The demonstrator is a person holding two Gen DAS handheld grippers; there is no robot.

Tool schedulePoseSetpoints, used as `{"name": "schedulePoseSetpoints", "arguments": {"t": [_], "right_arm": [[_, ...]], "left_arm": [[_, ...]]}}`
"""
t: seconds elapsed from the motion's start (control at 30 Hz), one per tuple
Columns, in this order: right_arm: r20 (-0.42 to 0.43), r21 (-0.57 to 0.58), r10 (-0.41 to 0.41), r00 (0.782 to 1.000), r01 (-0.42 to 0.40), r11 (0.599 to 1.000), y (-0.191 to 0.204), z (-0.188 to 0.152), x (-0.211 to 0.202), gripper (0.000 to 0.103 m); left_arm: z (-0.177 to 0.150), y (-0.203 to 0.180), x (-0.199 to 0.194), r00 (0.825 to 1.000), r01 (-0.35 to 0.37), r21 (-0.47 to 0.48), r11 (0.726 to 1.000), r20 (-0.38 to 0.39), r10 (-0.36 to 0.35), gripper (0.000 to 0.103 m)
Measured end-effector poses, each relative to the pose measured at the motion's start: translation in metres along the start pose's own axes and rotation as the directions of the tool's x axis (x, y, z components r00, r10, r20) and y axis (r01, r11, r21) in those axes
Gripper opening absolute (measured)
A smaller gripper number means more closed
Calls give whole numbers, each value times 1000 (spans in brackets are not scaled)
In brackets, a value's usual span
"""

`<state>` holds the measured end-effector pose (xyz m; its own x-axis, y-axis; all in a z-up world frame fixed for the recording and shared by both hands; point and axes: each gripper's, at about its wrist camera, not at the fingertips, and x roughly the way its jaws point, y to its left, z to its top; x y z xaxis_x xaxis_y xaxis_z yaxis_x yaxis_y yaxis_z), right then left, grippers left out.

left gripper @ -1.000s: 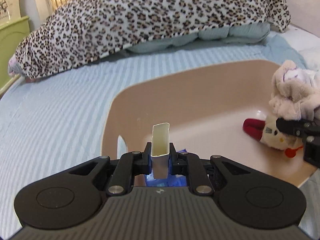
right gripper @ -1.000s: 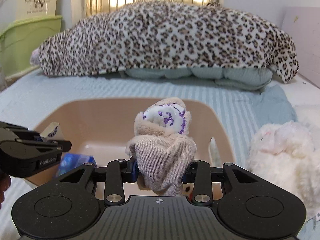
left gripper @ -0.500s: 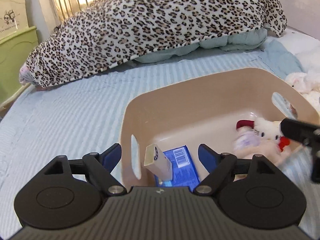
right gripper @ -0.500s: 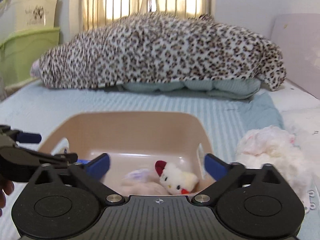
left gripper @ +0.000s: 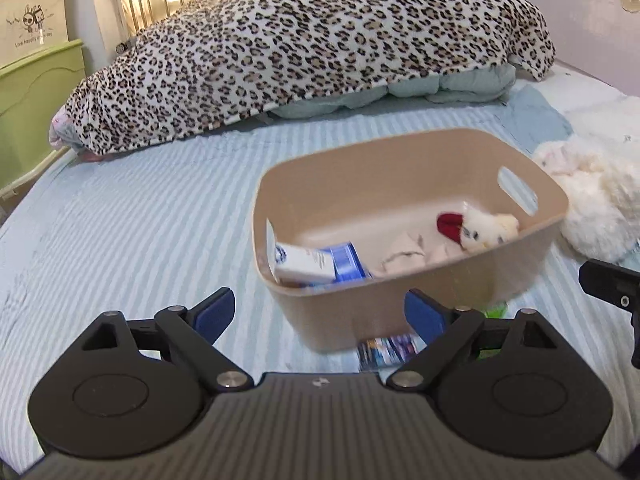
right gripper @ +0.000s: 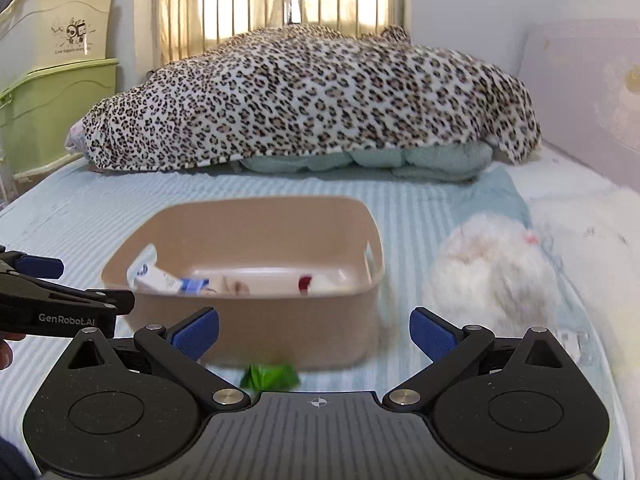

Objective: Organize objects
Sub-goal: 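Grasp the black cube box with the left tool while the right tool grasps the tea bag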

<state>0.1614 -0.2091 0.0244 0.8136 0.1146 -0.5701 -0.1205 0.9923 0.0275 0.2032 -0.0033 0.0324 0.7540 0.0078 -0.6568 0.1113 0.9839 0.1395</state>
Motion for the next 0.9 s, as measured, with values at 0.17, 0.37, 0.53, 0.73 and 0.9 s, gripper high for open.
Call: {"name": "schedulePoseSetpoints", "arguments": {"t": [0.17,0.37,0.53,0.73,0.9], "right_arm": [[-29,-10,-44,999,43,999,-12,-18,-5,103],[-63,-9,-56,996,55,998,-21,-37,-5,103],[-91,-9,-57,994,56,998,-26,-50,1,103],[-125,9,-51,991,53,999,-33,-62,16,103],[-157,14,-47,987,50,999,-35,-71,32,103]], "left_arm": [[-23,-12,-4,1000,23,11,1000,-18,-23,92],[-42,-25,6,997,54,-5,999,-55,-54,92],[-52,-37,21,992,74,-38,996,-97,-78,92],[-58,-53,40,990,66,-31,997,-121,-70,92],[-61,-56,56,985,78,-60,995,-149,-86,92]]}}
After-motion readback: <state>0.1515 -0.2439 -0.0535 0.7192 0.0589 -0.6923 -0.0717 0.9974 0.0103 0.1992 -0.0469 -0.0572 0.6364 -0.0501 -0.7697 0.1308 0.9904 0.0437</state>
